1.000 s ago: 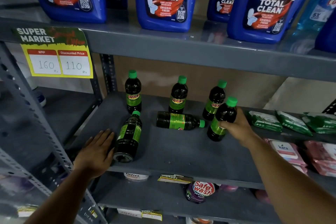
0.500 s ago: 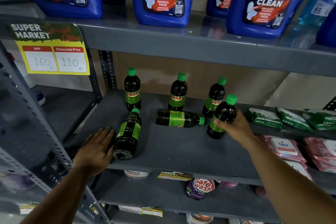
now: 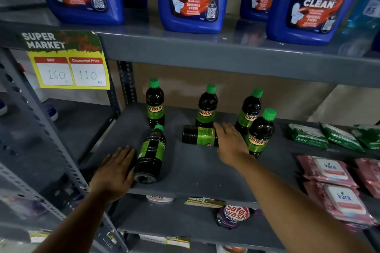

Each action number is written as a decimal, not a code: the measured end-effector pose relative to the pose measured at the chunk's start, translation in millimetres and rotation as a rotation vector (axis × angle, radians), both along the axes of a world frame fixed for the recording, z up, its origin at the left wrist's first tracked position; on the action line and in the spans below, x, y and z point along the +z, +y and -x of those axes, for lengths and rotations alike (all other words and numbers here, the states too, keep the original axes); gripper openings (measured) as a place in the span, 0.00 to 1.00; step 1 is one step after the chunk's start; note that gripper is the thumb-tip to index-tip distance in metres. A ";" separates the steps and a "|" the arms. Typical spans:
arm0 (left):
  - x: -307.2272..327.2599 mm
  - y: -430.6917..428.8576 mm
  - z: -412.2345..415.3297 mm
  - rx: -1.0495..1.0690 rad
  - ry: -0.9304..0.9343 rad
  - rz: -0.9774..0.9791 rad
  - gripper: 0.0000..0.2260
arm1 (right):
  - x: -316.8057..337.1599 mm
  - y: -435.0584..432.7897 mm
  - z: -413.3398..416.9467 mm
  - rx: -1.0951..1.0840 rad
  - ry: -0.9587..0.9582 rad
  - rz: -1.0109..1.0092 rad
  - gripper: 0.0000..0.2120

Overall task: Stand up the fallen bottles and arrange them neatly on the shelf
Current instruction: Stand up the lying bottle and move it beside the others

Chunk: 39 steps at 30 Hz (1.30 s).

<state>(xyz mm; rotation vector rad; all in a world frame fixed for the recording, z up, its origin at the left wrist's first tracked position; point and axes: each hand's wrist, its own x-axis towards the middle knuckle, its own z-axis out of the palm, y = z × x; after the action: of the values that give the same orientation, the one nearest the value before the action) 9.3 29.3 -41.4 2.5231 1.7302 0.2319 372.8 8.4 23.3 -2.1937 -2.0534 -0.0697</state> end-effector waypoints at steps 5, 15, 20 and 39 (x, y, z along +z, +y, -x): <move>-1.8 2.2 1.5 0.006 0.009 0.010 0.33 | 18.9 21.6 -7.6 -0.080 -0.197 0.233 0.39; -3.5 2.3 2.8 0.008 0.010 -0.005 0.32 | 69.5 18.1 -4.3 0.046 -0.219 0.301 0.20; -5.8 4.1 1.7 0.026 0.019 0.011 0.32 | 128.6 27.1 8.3 0.097 -0.225 0.165 0.20; -3.1 3.4 0.8 0.023 0.009 0.003 0.34 | 130.0 54.0 34.2 0.221 0.184 0.076 0.23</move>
<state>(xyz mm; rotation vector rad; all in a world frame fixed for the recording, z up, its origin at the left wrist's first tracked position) 8.6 32.7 -44.5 2.5068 1.7628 0.2198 338.6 62.4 153.3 -1.9156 -2.2074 0.2271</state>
